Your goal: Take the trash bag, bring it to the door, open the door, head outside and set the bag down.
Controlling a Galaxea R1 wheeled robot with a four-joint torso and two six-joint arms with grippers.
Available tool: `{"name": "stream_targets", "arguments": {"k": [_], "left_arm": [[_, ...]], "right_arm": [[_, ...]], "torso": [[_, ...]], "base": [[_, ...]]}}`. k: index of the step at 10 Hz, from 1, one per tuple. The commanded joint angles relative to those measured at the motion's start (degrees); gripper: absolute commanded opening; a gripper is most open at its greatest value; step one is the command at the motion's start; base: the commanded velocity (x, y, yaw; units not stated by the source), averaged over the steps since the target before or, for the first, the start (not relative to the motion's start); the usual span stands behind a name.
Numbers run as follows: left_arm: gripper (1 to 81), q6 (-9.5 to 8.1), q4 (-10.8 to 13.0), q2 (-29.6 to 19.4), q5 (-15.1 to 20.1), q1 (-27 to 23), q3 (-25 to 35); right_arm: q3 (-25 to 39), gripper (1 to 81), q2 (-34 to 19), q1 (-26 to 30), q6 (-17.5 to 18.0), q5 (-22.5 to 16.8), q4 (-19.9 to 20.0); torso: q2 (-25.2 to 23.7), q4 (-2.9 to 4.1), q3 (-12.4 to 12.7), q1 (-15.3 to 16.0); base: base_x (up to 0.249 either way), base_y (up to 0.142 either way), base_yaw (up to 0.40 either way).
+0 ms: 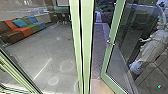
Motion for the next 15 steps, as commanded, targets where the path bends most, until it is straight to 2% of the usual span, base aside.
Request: {"name": "stream_targets", "arguments": {"k": [1, 3, 12, 13, 15], "left_arm": [[1.0, 0.25, -0.12, -0.32, 5.68, -0.45, 0.68], [1.0, 0.25, -0.12, -0.33, 5.59, -0.45, 0.68], [1.0, 0.25, -0.03, -0.24, 5.67, -0.45, 0.68], [1.0, 0.25, 0.06, -0.15, 5.68, -0.45, 0.68], [1.0, 0.25, 0.06, 0.11, 5.68, -0.63, 0.77]], "right_arm": [[-4.32, 81.1, -4.72, 7.61, -1.75, -0.07, -1.64], [-3.71, 81.1, -4.55, 6.99, -1.75, -0.07, -0.06], [-3.97, 81.1, -4.19, 6.29, -1.75, 0.02, -0.06], [-3.27, 81.1, -4.02, 5.42, -1.75, -0.07, 0.03], [4.46, 81.1, -3.76, -1.42, -1.49, 0.28, 1.44]], "torso": [[0.0, 0.0, 0.0, 0.0], [0.0, 0.0, 0.0, 0.0], [0.0, 0.0, 0.0, 0.0], [0.0, 0.0, 0.0, 0.0], [0.0, 0.0, 0.0, 0.0]], "base": [[0.0, 0.0, 0.0], [0.0, 0.0, 0.0], [0.0, 0.0, 0.0], [0.0, 0.0, 0.0], [0.0, 0.0, 0.0]]}}
